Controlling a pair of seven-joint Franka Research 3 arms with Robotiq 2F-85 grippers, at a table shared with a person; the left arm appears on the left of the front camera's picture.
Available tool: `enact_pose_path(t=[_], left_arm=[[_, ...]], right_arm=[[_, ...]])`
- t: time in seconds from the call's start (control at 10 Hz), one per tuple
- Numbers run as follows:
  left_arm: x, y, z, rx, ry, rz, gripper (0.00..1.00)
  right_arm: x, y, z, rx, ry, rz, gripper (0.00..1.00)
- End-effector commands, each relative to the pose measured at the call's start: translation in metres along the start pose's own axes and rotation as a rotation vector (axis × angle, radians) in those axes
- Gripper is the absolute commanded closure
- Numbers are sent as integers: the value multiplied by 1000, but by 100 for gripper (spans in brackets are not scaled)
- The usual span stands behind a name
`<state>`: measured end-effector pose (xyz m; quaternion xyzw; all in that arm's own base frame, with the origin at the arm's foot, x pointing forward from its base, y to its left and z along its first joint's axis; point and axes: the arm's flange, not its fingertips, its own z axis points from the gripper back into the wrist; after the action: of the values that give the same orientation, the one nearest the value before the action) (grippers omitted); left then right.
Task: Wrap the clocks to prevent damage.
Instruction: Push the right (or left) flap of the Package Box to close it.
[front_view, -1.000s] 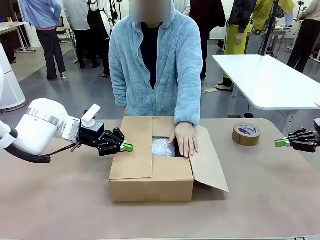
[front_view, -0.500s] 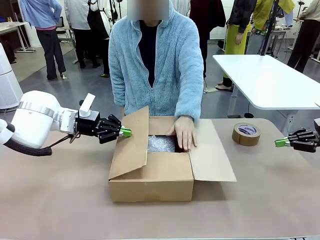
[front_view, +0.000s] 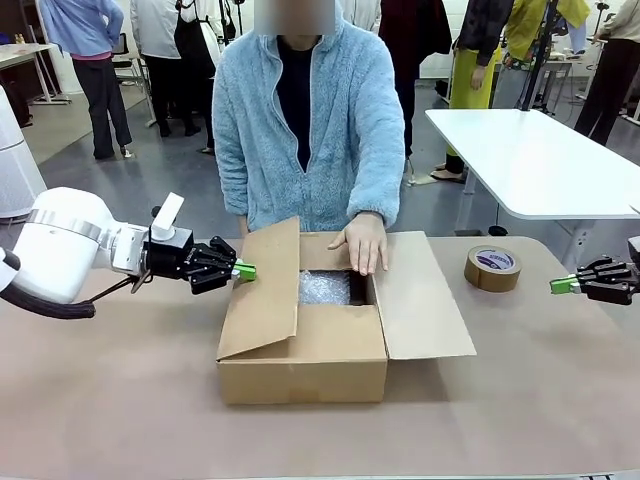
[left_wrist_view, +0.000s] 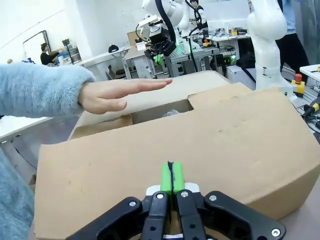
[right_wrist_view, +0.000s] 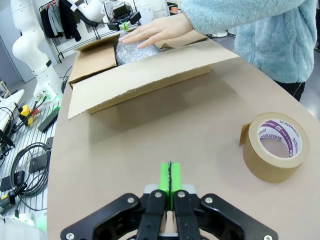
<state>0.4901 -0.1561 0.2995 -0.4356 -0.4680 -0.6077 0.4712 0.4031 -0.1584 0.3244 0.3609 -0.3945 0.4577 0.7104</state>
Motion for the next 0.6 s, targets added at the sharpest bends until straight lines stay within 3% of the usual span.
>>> enact_pose_path(t=[0.0, 0.5], left_arm=[[5, 6, -3, 8, 4, -23, 99], [-5, 6, -1, -5, 46, 61, 99]], right_arm=[[-1, 1, 0, 6, 4, 0, 99], [-1, 1, 0, 6, 4, 0, 99]])
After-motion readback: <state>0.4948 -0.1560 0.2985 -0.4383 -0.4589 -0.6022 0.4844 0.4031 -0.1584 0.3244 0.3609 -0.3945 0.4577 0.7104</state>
